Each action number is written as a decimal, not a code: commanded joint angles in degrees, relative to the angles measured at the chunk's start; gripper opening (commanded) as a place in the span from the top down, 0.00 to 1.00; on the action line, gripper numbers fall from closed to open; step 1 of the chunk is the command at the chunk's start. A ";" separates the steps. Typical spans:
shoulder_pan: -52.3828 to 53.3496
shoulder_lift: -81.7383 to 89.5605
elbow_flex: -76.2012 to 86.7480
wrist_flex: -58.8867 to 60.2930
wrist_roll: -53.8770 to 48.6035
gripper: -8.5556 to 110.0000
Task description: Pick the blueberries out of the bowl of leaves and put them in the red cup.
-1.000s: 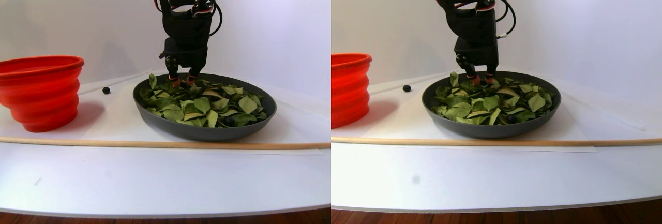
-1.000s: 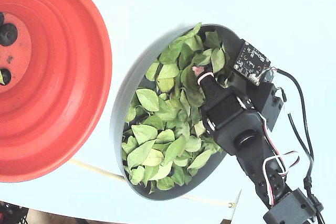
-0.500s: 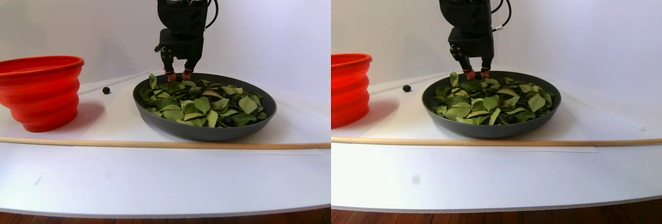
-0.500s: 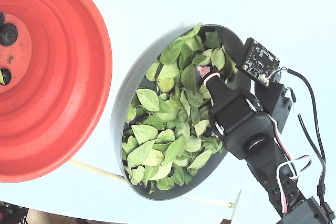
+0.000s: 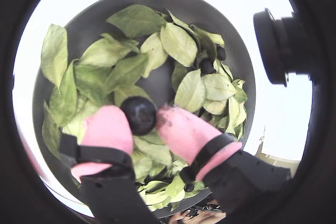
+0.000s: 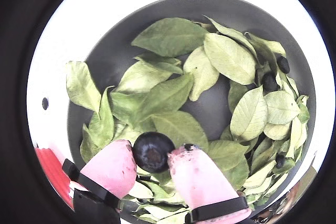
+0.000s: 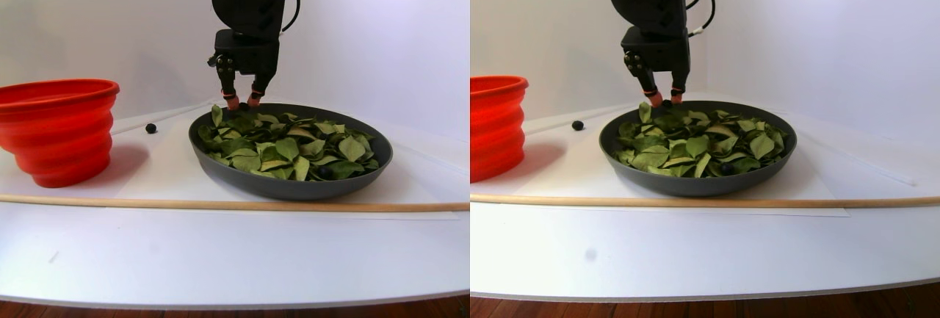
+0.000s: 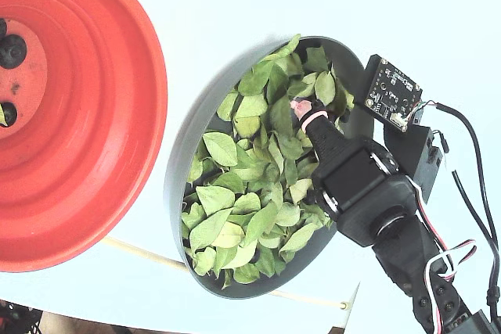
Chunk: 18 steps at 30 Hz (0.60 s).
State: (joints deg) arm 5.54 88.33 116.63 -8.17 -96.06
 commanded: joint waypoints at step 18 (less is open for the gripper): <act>-3.87 15.73 2.99 8.70 1.67 0.83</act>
State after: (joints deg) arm 2.64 96.94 119.88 -0.44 -95.10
